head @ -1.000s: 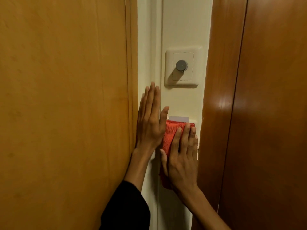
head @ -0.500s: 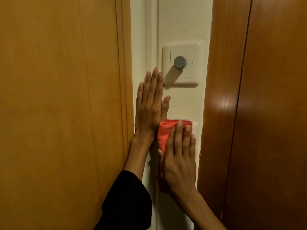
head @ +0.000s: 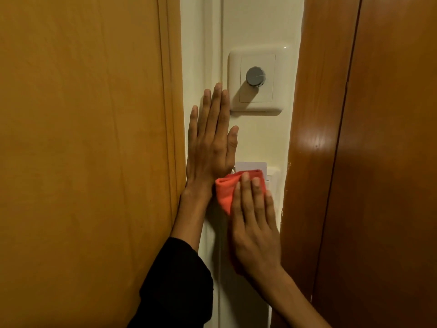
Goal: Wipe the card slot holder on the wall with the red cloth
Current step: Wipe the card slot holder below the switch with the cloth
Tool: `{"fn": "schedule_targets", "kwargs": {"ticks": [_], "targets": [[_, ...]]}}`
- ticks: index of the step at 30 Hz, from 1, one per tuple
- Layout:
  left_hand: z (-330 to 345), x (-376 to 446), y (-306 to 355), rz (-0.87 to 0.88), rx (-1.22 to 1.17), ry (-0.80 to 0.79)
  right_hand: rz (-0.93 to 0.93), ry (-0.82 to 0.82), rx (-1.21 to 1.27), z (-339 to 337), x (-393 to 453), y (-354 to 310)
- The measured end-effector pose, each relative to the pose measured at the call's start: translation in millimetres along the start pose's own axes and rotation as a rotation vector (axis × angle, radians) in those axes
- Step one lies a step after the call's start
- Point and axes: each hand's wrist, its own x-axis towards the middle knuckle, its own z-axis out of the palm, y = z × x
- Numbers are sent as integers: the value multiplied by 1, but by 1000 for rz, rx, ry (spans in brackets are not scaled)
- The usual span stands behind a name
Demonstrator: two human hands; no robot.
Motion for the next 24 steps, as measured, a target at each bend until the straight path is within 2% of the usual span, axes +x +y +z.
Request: {"fn": "schedule_targets", "kwargs": {"ticks": [2,5,10,13,17,19,24], "targets": [[-1,-1,1,-5,-12,-5,-85,-72,-39,-1,-19,6],[-4,-3,3,-12,-21,-25,-40,-155,-80,-12,-43,25],[-5,-2,5,-20,-19,-28,151,-9,27,-11,3,24],[-4,-1,3,-15,-15,-14,26,-5,15,-1,8,7],[-4,-1,4,-13,-28,-28,-109,-121,-80,-4,-38,22],[-5,-3,5,-17,-37,-32,-62,-138,-68,-9,-46,29],[-2,-2,2,-13,-16,-10,132,15,50,-8,7,14]]}}
